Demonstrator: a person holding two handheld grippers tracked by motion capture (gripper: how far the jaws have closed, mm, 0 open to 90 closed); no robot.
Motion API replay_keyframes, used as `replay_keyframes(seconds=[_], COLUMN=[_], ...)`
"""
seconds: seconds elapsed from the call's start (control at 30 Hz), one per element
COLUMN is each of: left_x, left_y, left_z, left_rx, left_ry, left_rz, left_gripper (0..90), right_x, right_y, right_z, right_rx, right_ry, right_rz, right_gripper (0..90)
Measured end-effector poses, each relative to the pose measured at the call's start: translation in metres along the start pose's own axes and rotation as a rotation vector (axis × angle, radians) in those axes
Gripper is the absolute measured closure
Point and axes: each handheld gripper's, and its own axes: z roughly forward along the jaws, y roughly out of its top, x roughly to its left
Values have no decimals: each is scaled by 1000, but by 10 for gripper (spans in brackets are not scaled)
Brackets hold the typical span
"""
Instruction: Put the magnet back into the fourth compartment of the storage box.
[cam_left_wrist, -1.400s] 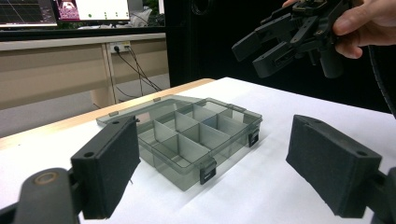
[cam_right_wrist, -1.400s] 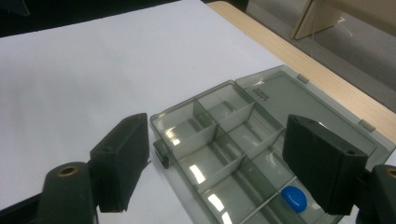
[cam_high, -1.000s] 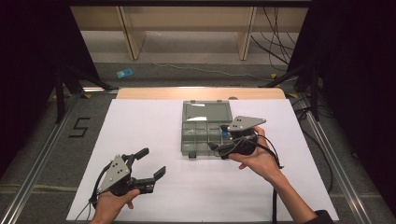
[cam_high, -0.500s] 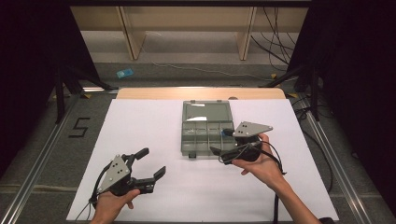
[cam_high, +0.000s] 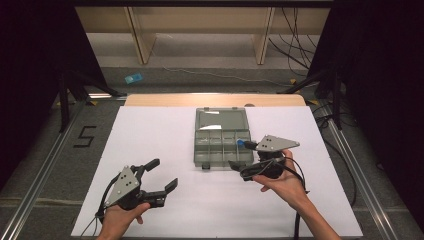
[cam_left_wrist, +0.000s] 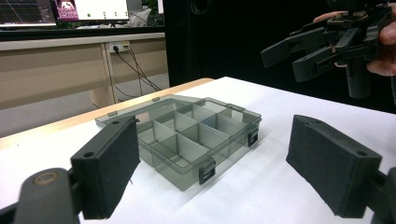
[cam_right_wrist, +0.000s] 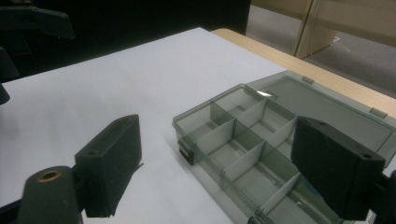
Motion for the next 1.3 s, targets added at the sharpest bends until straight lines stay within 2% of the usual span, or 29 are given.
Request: replay_keyframes(seconds=[0.23,0.27,0.43,0.5,0.53,0.6,0.67,0.77,0.8,0.83,0.87,0.93,1.07,1.1,1.17,1.3], left_x=[0,-1,0,0,0,-1,-1,-1,-1,-1,-1,-1,-1,-1,-1,-1], left_y=[0,-1,0,0,0,-1,-1,-1,-1,-1,-1,-1,-1,-1,-1,-1], left_z=[1,1,0,1,1,1,1,1,1,2,2,1,1,1,1,2], left_rx=[6,6,5,5,6,6,7,9,9,-4,0,10,12,11,10,10], left_ry=[-8,-8,-6,-6,-6,-7,-7,-7,-7,-16,-12,-8,-9,-10,-11,-11], left_rz=[2,0,4,1,5,1,1,0,0,-2,-1,-1,-4,-4,-5,-3], left_gripper=[162,162,162,162,162,162,162,162,162,162,162,162,162,162,162,162], right_x=[0,0,1,2,2,2,2,4,4,4,6,6,8,8,8,10], right_y=[-5,-5,-9,-11,-11,-13,-14,-16,-16,-17,-18,-19,-20,-21,-22,-27], right_z=[-5,-6,-9,-9,-11,-12,-14,-14,-16,-16,-17,-18,-21,-22,-23,-27], right_rx=[-16,-25,-24,-27,-20,-27,-40,-53,-43,-55,-52,-50,-57,-75,-82,-70], right_ry=[-1,-14,-18,-6,-20,-10,-25,-6,-15,-23,-24,-22,-10,-31,-36,-29], right_rz=[21,8,14,28,21,29,22,41,39,30,41,35,56,43,43,65], right_gripper=[173,173,173,172,172,172,172,171,171,170,171,171,170,171,169,169])
